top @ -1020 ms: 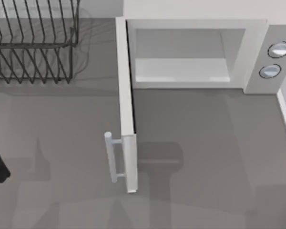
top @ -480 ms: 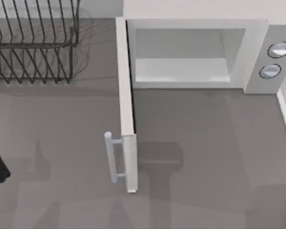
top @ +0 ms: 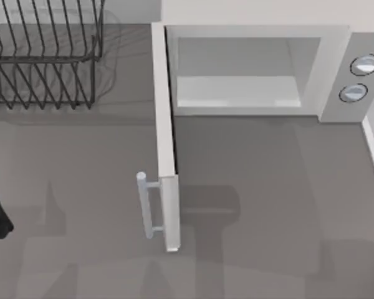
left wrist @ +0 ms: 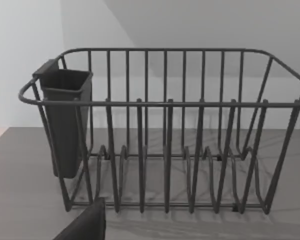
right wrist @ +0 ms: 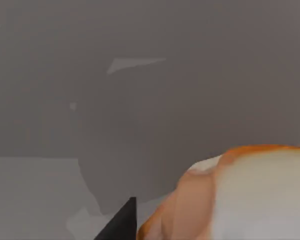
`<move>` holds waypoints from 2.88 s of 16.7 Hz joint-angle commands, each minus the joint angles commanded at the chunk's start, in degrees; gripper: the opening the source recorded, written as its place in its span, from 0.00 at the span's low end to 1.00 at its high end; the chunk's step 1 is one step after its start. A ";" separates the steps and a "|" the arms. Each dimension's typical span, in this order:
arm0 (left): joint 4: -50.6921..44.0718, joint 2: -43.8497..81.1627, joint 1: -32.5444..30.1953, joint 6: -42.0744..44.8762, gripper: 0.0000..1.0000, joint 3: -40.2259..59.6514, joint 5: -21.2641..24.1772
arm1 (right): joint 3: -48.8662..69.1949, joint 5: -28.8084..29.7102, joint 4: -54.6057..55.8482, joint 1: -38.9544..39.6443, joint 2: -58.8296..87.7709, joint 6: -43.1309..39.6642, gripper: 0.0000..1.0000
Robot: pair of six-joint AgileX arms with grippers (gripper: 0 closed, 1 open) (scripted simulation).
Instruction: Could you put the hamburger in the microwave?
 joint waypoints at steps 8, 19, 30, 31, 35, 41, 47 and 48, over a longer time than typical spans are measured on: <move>0.00 0.00 0.00 0.00 1.00 0.00 0.00 | 12.16 0.04 -20.10 -0.07 -7.66 -0.06 0.00; 0.00 0.00 0.00 0.00 1.00 0.00 0.00 | 19.19 3.56 -7.46 9.92 1.42 10.41 0.00; 0.00 0.00 0.00 0.00 1.00 0.00 0.00 | 33.72 19.34 50.90 38.42 39.39 57.18 0.00; 0.00 0.00 0.00 0.00 1.00 0.00 0.00 | 34.88 21.25 55.92 40.05 41.87 61.47 0.00; 0.00 0.00 0.00 0.00 1.00 0.00 0.00 | 37.91 28.34 71.50 44.22 49.37 75.39 0.00; 0.00 0.00 0.00 0.00 1.00 0.00 0.00 | 39.56 32.62 78.56 45.52 52.93 81.79 0.00; 0.00 0.00 0.00 0.00 1.00 0.00 0.00 | 40.46 32.48 78.14 44.86 53.64 81.86 0.00; 0.00 0.00 0.00 0.00 1.00 0.00 0.00 | 41.72 32.44 77.85 44.58 54.45 81.89 0.00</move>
